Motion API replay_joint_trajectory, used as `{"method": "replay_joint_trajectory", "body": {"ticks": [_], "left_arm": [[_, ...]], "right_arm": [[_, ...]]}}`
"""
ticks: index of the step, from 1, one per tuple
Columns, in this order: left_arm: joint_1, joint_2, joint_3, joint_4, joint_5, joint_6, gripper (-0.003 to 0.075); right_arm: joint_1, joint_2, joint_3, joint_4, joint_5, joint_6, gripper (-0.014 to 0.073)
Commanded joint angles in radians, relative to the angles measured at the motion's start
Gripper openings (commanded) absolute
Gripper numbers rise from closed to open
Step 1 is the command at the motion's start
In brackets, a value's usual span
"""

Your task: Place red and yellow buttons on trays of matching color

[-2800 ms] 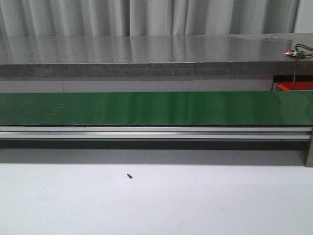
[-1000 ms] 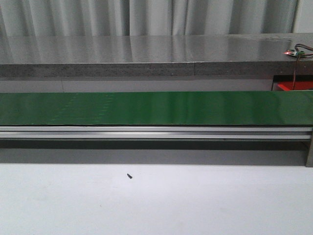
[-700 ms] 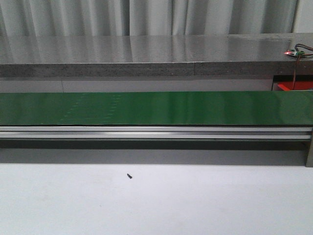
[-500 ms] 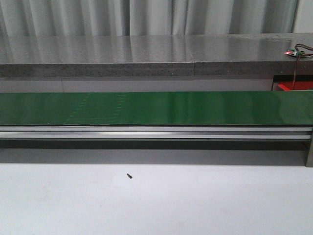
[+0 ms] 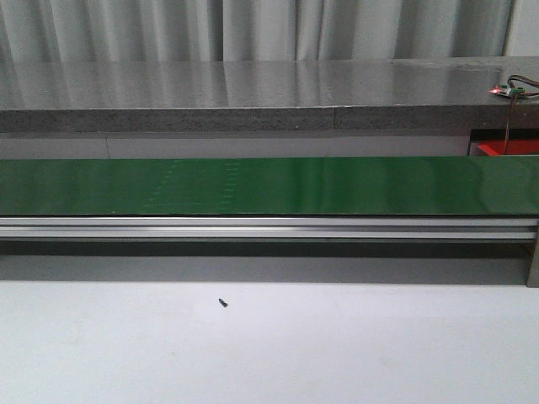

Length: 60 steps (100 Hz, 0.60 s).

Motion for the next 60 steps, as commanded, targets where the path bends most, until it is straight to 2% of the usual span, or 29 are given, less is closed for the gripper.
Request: {"method": "replay_joint_trajectory", "body": {"ticks": [1,36,60], "left_arm": [[0.022,-0.009,-0.07,-0.017,-0.029,-0.027,0.0564],[0.032,0.116,-0.147,-0.045,-0.003,-0.027,0.0562],[0.032,0.175,-0.188,-0.043,-0.014,-0.027,0.0515]], "right_arm": [[0.001,-0.002,-0.027,-0.002,-0.064,-0.005,-0.0066],[0.001,-0.002,-0.027,-0.002,-0.064,-0.005,-0.0066],[0.001,-0.002,-0.027,-0.002,-0.064,-0.005,-0.0066]]}}
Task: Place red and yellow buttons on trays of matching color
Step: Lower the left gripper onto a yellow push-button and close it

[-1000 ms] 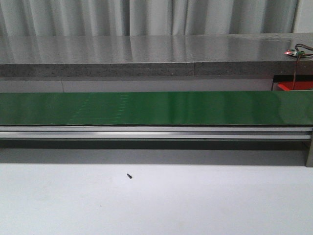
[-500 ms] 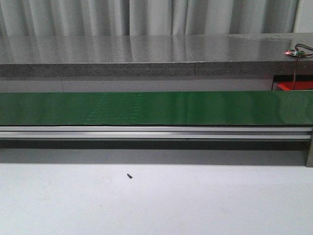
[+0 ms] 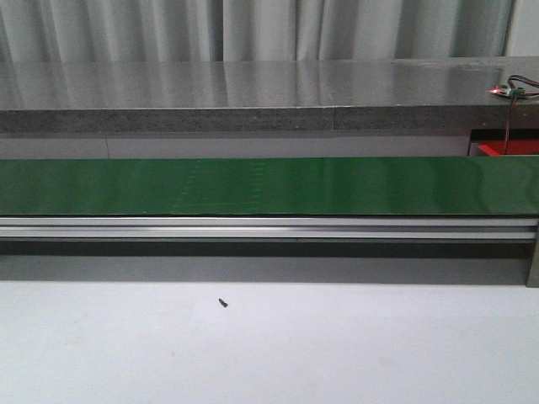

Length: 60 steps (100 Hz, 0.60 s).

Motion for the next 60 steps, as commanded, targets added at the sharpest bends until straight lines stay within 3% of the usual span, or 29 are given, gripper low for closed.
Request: {"method": "replay_joint_trajectory", "body": {"ticks": [1,60], "left_arm": [[0.001,-0.04,-0.037,-0.016,-0.046,-0.012,0.0515],[0.001,0.032,-0.037,-0.014,-0.099,-0.01,0.0515]], "right_arm": [[0.001,-0.002,-0.027,-0.002,-0.064,-0.005,-0.0066],[0.001,-0.002,-0.027,-0.002,-0.064,-0.005,-0.0066]]}}
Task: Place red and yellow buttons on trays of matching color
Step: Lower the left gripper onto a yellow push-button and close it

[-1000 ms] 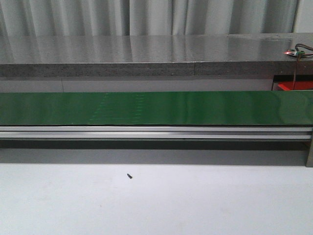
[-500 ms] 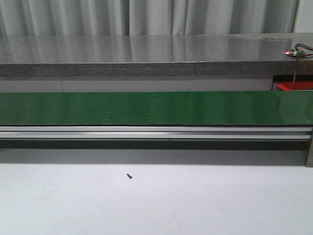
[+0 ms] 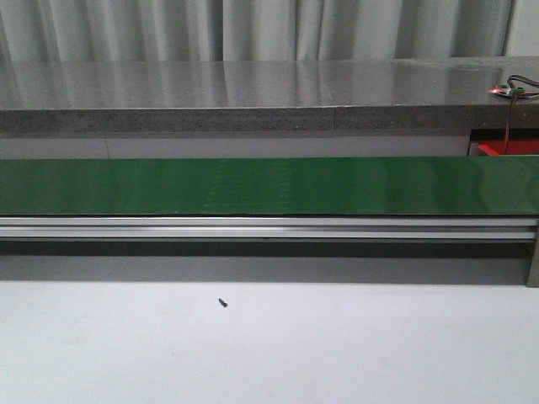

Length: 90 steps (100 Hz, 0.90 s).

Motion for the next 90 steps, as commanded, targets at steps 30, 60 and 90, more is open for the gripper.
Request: {"method": "replay_joint_trajectory", "body": {"ticks": [30,60,90], "left_arm": [[0.001,-0.026,-0.033,-0.014,-0.106,-0.006,0.0512],[0.001,-0.026,-0.033,-0.014,-0.144,-0.006,0.0274],[0.001,-0.037,-0.033,-0.012,-0.143,-0.006,0.0155]], "right_arm": [[0.001,-0.002,-0.027,-0.002,-0.064,-0.005,-0.0066],[0.001,-0.002,-0.027,-0.002,-0.064,-0.005,-0.0066],[0.001,-0.002,-0.027,-0.002,-0.064,-0.005,-0.0066]]}}
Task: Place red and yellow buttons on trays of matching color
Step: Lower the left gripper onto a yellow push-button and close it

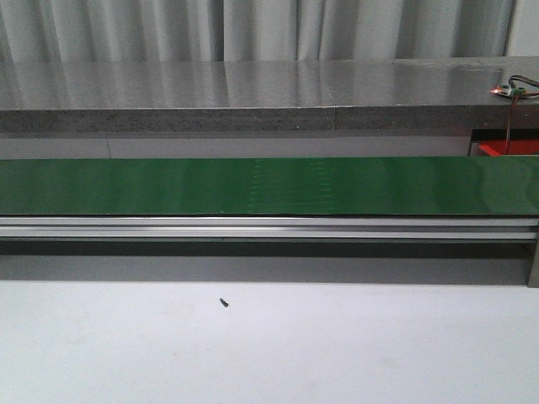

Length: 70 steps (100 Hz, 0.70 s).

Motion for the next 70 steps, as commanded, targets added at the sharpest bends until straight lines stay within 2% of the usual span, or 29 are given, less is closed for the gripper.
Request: {"method": "replay_joint_trajectory", "body": {"ticks": [1,33,70], "left_arm": [[0.001,-0.07,-0.033,-0.012,-0.038,-0.006,0.0155],[0.001,-0.247,-0.018,0.066,0.062,0.02,0.0155],[-0.036,-0.475,0.112,0.061,0.104,0.07,0.0155]], "right_arm": [[0.001,-0.002,-0.027,-0.002,-0.064,-0.005,-0.0066],[0.001,-0.002,-0.027,-0.002,-0.064,-0.005,-0.0066],[0.001,-0.002,-0.027,-0.002,-0.064,-0.005,-0.0066]]}}
